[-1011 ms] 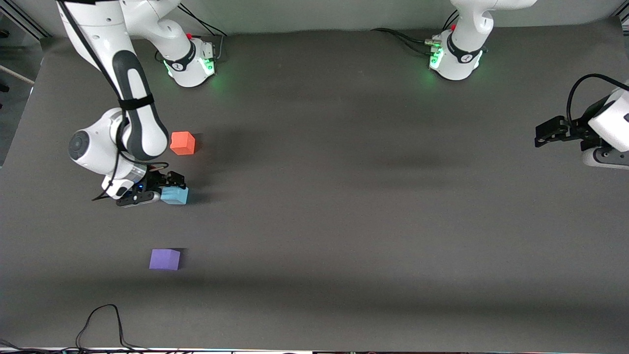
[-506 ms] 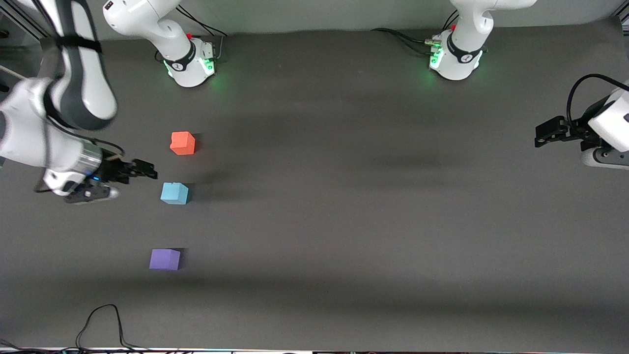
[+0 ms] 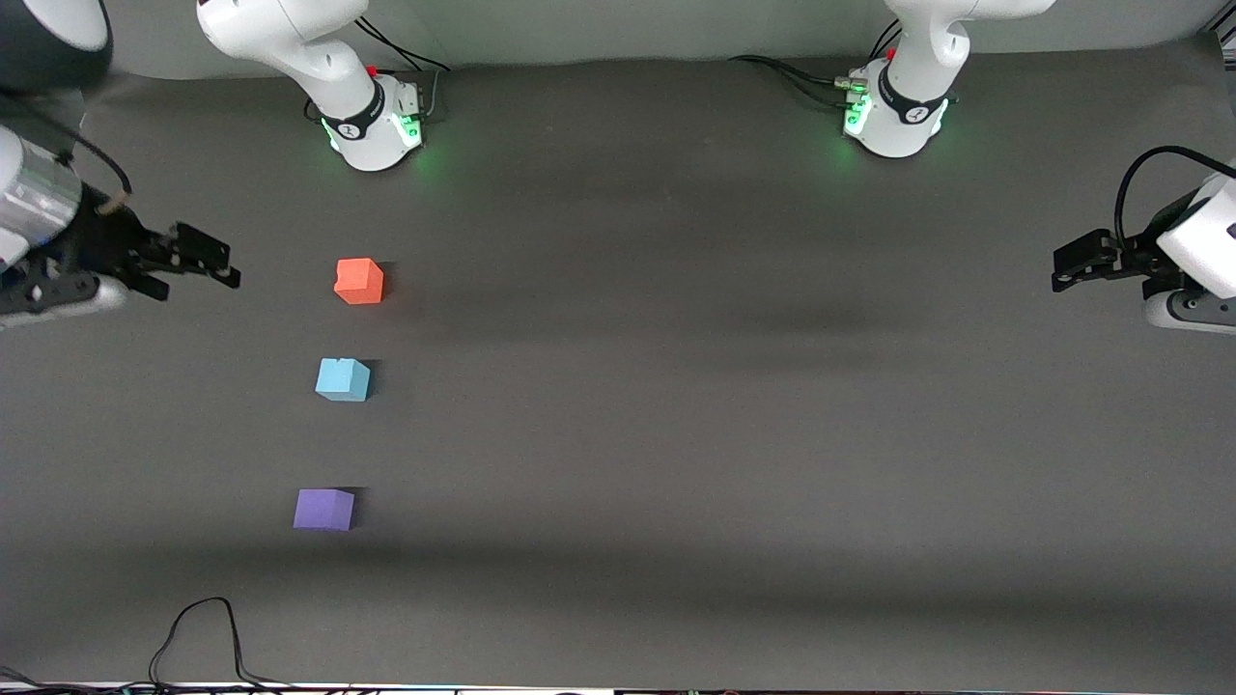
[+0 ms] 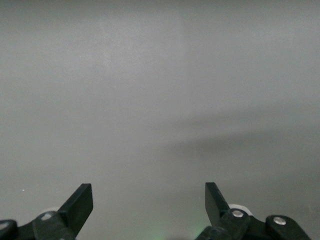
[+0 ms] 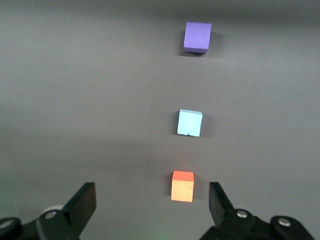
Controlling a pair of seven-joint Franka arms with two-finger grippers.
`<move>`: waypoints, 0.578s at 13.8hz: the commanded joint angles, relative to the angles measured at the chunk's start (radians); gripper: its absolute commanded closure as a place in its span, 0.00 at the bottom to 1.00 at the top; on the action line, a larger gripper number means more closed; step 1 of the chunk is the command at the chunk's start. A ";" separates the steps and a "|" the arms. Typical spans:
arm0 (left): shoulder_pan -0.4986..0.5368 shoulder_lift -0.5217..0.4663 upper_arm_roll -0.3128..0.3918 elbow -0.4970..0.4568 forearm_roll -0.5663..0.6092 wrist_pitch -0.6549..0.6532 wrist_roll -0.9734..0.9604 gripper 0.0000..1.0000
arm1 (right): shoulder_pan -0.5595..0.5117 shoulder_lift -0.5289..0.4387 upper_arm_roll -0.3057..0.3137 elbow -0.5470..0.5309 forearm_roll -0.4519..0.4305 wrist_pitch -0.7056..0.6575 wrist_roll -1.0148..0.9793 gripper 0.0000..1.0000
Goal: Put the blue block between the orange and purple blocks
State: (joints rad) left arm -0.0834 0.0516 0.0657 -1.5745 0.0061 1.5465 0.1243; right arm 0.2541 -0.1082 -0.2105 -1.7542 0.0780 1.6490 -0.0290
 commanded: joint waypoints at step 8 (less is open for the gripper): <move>-0.002 -0.009 0.009 -0.012 0.002 0.018 0.041 0.00 | -0.302 -0.056 0.267 -0.085 -0.026 0.035 0.009 0.00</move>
